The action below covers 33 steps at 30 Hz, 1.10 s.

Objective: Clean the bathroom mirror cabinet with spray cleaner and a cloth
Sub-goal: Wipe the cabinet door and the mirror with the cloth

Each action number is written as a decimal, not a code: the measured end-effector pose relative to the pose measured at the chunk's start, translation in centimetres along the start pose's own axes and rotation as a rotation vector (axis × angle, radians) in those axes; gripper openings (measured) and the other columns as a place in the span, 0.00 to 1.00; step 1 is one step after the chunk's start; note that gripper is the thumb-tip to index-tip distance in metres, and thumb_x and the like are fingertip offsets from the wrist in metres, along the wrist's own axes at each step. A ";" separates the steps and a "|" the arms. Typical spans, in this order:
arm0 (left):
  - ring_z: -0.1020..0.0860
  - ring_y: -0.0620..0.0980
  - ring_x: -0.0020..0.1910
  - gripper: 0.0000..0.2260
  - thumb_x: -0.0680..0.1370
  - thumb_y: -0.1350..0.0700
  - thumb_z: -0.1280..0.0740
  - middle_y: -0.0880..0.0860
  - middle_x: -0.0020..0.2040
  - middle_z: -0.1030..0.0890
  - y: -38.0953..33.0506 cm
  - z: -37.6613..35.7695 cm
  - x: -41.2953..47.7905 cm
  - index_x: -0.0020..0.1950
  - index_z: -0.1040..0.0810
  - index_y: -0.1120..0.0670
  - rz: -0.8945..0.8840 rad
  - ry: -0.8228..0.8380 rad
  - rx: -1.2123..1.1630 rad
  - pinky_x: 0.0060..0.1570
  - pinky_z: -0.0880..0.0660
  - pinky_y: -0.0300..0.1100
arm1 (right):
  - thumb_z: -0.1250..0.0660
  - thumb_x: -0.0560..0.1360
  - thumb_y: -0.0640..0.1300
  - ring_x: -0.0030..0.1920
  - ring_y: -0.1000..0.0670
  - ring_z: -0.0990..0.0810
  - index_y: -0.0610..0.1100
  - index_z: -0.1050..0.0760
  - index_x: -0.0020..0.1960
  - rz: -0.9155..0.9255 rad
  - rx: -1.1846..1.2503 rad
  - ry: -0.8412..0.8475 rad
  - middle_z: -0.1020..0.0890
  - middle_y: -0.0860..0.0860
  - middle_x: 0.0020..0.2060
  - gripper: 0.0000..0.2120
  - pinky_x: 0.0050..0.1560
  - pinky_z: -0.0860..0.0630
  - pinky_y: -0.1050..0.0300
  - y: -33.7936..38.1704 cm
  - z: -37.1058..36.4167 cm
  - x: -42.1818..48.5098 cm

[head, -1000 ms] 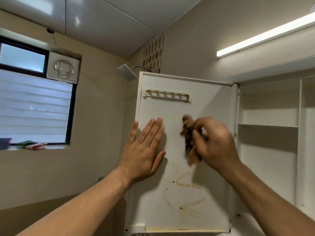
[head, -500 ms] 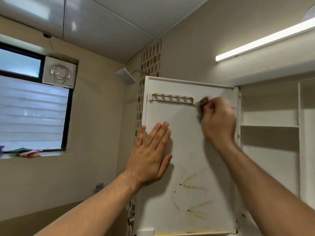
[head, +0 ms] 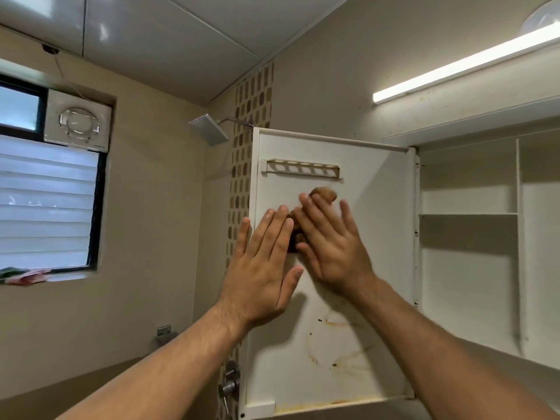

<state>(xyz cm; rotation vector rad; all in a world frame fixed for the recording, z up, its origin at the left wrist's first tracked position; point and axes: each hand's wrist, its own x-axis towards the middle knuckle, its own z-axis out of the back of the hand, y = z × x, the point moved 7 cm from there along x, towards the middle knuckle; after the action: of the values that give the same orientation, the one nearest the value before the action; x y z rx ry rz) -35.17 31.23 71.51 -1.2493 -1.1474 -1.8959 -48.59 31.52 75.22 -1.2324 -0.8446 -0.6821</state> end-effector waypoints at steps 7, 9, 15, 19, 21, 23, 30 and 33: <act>0.52 0.58 0.84 0.34 0.84 0.42 0.49 0.59 0.85 0.51 0.5 0.3 0.0 0.83 0.48 0.62 0.066 -0.052 -0.085 0.81 0.57 0.57 | 0.46 0.85 0.51 0.84 0.45 0.57 0.43 0.49 0.84 -0.700 0.171 -0.029 0.53 0.45 0.84 0.30 0.82 0.60 0.46 -3.2 0.4 2.5; 0.52 0.58 0.84 0.34 0.84 0.41 0.49 0.60 0.84 0.51 0.7 0.5 -0.1 0.83 0.48 0.63 0.075 -0.069 -0.098 0.81 0.56 0.57 | 0.44 0.85 0.51 0.83 0.43 0.51 0.43 0.45 0.83 -0.124 0.139 0.088 0.48 0.43 0.83 0.29 0.82 0.51 0.41 2.3 0.1 0.7; 0.53 0.60 0.84 0.36 0.84 0.38 0.54 0.60 0.84 0.53 0.8 0.9 -0.2 0.83 0.49 0.63 0.121 -0.075 -0.141 0.81 0.57 0.59 | 0.42 0.84 0.50 0.82 0.42 0.45 0.47 0.38 0.82 -0.661 0.154 -0.048 0.42 0.44 0.82 0.27 0.78 0.40 0.36 -4.8 1.5 0.1; 0.54 0.61 0.83 0.38 0.84 0.36 0.54 0.61 0.84 0.54 1.2 0.9 -0.7 0.83 0.51 0.63 0.186 -0.074 -0.165 0.81 0.54 0.60 | 0.40 0.83 0.51 0.83 0.43 0.51 0.45 0.42 0.83 -0.113 0.102 0.090 0.46 0.43 0.83 0.31 0.80 0.44 0.38 4.5 -0.9 0.5; 0.54 0.60 0.84 0.39 0.83 0.35 0.55 0.61 0.84 0.54 1.3 0.9 -1.0 0.83 0.51 0.63 0.223 -0.072 -0.178 0.80 0.52 0.62 | 0.42 0.83 0.54 0.84 0.45 0.51 0.48 0.44 0.84 0.141 0.043 0.179 0.47 0.46 0.84 0.31 0.81 0.47 0.38 4.9 -0.9 0.0; 0.53 0.60 0.84 0.39 0.84 0.35 0.55 0.61 0.84 0.53 1.3 0.8 -1.3 0.83 0.51 0.64 0.253 -0.088 -0.183 0.80 0.51 0.64 | 0.48 0.83 0.56 0.84 0.46 0.53 0.49 0.45 0.84 -0.160 0.001 0.117 0.49 0.47 0.84 0.30 0.81 0.51 0.37 1.7 -0.3 2.2; 0.50 0.63 0.83 0.37 0.84 0.38 0.55 0.63 0.84 0.51 1.0 0.6 -3.0 0.82 0.48 0.65 0.208 -0.132 -0.175 0.79 0.51 0.67 | 0.41 0.84 0.51 0.84 0.45 0.53 0.49 0.47 0.83 0.002 0.151 0.140 0.50 0.45 0.84 0.31 0.82 0.50 0.42 6.5 -1.5 5.3; 0.50 0.62 0.83 0.36 0.84 0.38 0.55 0.62 0.84 0.51 0.8 0.4 -3.5 0.82 0.49 0.64 0.190 -0.111 -0.142 0.79 0.54 0.66 | 0.42 0.84 0.54 0.83 0.47 0.48 0.53 0.43 0.83 0.168 0.055 0.199 0.44 0.48 0.83 0.29 0.82 0.51 0.43 2.2 -0.5 5.8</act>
<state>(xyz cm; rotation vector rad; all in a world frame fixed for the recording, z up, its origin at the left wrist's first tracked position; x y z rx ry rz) -33.02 31.27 68.64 -1.5019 -0.9244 -1.8110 -43.58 31.46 78.89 -1.1500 -0.5845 -0.6295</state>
